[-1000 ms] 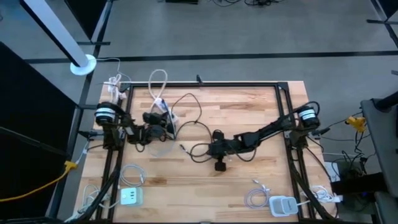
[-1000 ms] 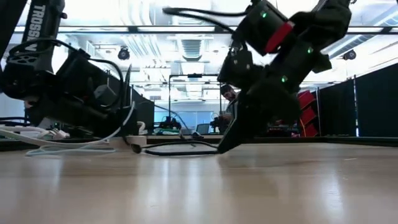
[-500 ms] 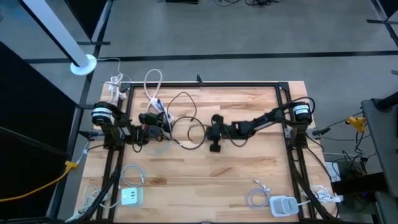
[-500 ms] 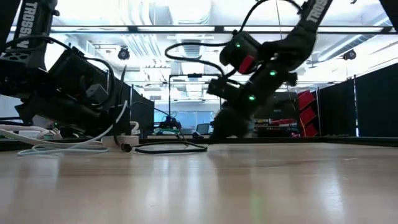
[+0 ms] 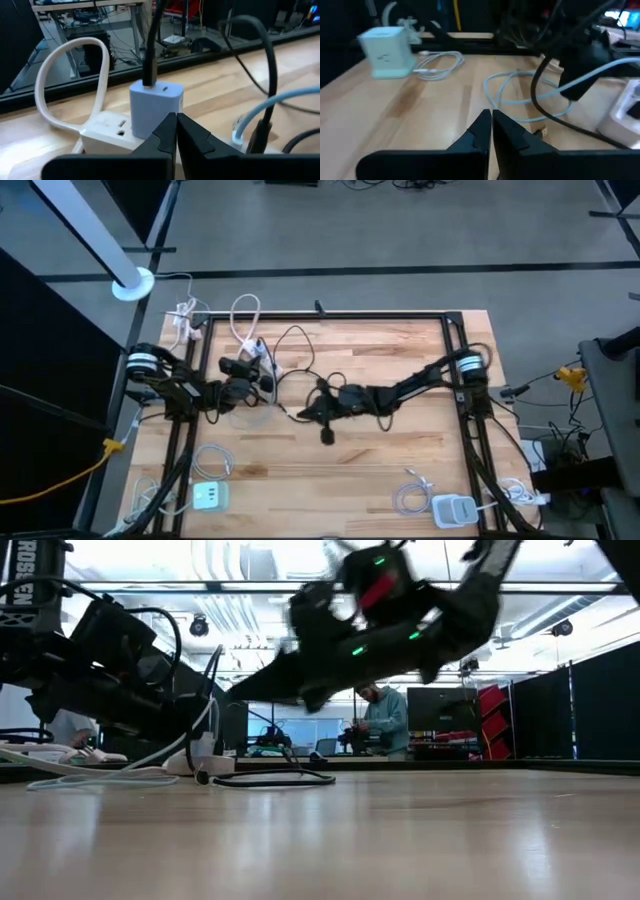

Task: Insert USB
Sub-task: Insert the white charger adapter into the top white outlet extension

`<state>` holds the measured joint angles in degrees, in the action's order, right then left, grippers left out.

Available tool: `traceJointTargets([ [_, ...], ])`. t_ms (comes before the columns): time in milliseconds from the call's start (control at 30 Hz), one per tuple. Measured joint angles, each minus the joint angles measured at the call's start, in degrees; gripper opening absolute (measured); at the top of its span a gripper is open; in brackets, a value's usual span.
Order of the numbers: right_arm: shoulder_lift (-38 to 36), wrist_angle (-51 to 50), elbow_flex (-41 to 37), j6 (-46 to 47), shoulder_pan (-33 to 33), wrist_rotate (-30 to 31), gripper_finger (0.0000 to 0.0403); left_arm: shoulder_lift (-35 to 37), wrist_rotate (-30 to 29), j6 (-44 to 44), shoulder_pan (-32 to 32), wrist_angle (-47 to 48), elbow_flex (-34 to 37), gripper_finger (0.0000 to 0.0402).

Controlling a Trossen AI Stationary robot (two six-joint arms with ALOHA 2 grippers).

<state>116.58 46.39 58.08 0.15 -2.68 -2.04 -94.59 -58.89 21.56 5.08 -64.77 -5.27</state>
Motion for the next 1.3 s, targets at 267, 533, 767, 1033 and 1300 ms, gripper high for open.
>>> traceJointTargets([
  [267, 16.8, -0.6, 21.1, -1.4, -1.2, 2.2, 0.0000, 2.5, 1.3, -0.9, -0.5, 2.4, 0.9, 0.0000],
  [533, 24.4, -18.9, 36.3, -4.9, -0.5, 11.1, 0.0000, 8.3, 2.0, -1.9, -0.7, 6.1, 4.0, 0.0000],
  [767, 24.2, -34.7, 38.9, -5.9, 0.2, 21.4, 0.0000, 10.6, 2.8, -1.9, -0.6, 9.7, 4.4, 0.0000],
  [1033, 18.4, -54.3, 38.3, -10.4, 2.8, 28.6, 0.0000, 11.5, 3.4, -1.8, -0.6, 11.7, 4.1, 0.0000],
  [1300, 10.2, -62.8, 37.9, -15.9, 3.0, 25.5, 0.0000, 11.8, 4.6, -2.1, -0.7, 11.6, 3.5, 0.0000],
])
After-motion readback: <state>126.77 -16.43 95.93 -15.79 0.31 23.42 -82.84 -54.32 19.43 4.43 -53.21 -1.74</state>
